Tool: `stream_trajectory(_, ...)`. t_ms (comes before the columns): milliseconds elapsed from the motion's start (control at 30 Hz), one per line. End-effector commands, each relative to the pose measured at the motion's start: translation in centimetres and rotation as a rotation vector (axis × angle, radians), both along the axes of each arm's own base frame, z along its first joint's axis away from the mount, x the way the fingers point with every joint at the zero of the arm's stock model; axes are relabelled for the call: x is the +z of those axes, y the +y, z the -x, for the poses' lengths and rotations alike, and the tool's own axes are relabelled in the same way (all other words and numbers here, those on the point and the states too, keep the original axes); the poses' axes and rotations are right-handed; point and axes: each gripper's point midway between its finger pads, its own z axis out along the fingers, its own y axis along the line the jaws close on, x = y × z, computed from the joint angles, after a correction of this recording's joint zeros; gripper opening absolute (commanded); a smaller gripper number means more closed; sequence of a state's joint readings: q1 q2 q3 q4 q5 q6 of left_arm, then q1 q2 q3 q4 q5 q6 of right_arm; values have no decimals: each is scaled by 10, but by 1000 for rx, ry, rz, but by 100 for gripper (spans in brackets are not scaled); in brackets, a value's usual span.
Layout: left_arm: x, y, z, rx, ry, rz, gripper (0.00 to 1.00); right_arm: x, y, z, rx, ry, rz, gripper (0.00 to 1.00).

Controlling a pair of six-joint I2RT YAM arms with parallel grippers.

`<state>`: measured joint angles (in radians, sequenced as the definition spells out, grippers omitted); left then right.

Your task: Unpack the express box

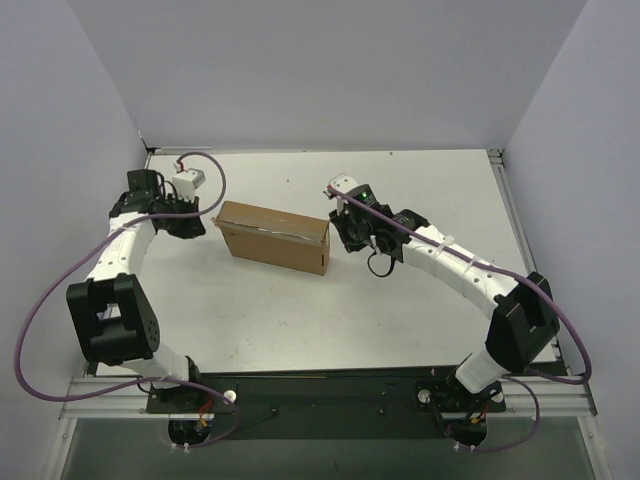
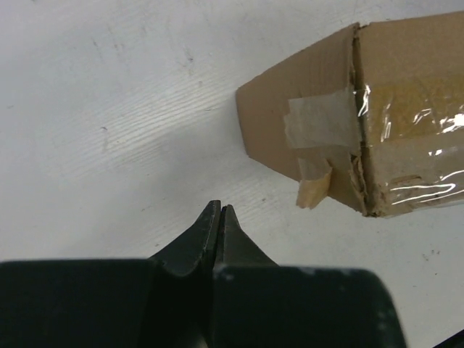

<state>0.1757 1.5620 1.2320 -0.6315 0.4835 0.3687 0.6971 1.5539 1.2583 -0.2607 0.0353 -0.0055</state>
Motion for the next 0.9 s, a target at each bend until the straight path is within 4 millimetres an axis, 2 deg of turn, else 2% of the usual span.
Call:
stream_trajectory(0, 11, -23, -10, -35, -84, 57, 0, 8, 13, -13, 16, -27, -4, 0)
stream_trajectory(233, -6, -58, -12, -108, -118, 43, 0, 4, 25, -25, -2, -4, 4, 0)
stream_trajectory(333, -9, -71, -4, -166, -106, 45, 0, 6, 29, -31, -4, -9, 0, 0)
stream_trajectory(400, -7, -94, 6, -245, -104, 70, 0, 11, 31, -36, -10, -22, -7, 0)
stream_trajectory(533, -7, -107, 25, -318, -77, 90, 0, 12, 27, -53, -36, -49, 15, 0)
stream_trajectory(667, -10, -112, 40, -379, -55, 71, 0, 14, 22, -70, -61, -61, 16, 0)
stream_trajectory(867, -15, -112, 64, -424, 3, 66, 0, 4, 12, -77, -75, -44, 45, 0)
